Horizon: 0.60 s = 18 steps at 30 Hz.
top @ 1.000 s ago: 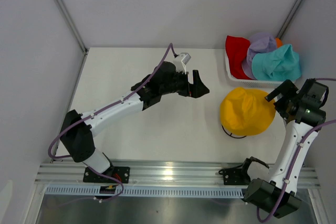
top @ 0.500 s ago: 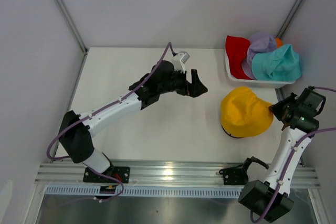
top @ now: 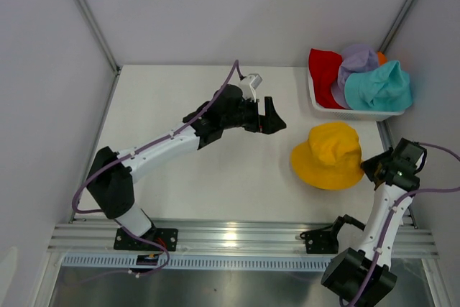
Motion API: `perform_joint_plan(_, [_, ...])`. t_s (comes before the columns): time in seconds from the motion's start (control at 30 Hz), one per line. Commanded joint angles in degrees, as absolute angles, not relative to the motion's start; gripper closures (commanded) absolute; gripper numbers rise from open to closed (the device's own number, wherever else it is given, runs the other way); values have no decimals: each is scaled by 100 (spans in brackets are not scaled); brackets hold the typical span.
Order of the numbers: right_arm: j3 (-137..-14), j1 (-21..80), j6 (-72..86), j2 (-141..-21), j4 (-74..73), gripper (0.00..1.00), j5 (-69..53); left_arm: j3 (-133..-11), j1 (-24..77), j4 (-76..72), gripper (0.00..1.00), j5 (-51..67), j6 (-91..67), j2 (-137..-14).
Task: Stack the hats
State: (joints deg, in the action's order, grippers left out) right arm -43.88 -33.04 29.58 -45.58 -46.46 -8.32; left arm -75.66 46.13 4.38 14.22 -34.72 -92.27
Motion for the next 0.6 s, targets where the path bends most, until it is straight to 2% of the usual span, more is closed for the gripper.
perform_joint_plan(0.0, [-4053, -3331, 3374, -4580, -4298, 100, -494, -7585, 4597, 246, 0, 1441, -3560, -9202])
perform_joint_plan(0.07, [-3781, -3331, 3428, -4246, -4132, 97, -561, -7602, 4597, 255, 0, 1415, -3551, -9211])
perform_joint_plan(0.13, [-3762, -3296, 3384, -4192, -4043, 85, -746, -7585, 4597, 255, 0, 1406, -3542, -9211])
perform_joint_plan(0.27, [-3893, -3261, 3199, -4236, -3893, 75, -949, -7620, 4597, 237, 1, 1494, -3699, -9316])
perform_joint_plan(0.37, [-4445, -3252, 3094, -4297, -4235, 48, -1054, -7638, 4597, 578, 1, 1311, -4041, -9352])
perform_joint_plan(0.4, [-4673, -3235, 3094, -4341, -4349, 32, -1046, -7673, 4597, 737, 1, 1240, -4208, -9334])
perform_joint_plan(0.43, [-5154, -3191, 3111, -4394, -4594, 23, -1002, -7655, 4597, 860, 0, 1196, -4384, -9317])
perform_joint_plan(0.5, [-5588, -3182, 3138, -4421, -4789, 10, -879, -7437, 4597, 836, 1, 1370, -5130, -9194])
perform_joint_plan(0.57, [-6070, -3173, 3208, -4360, -5043, 7, -635, -7078, 4614, 433, 1, 1572, -5901, -9071])
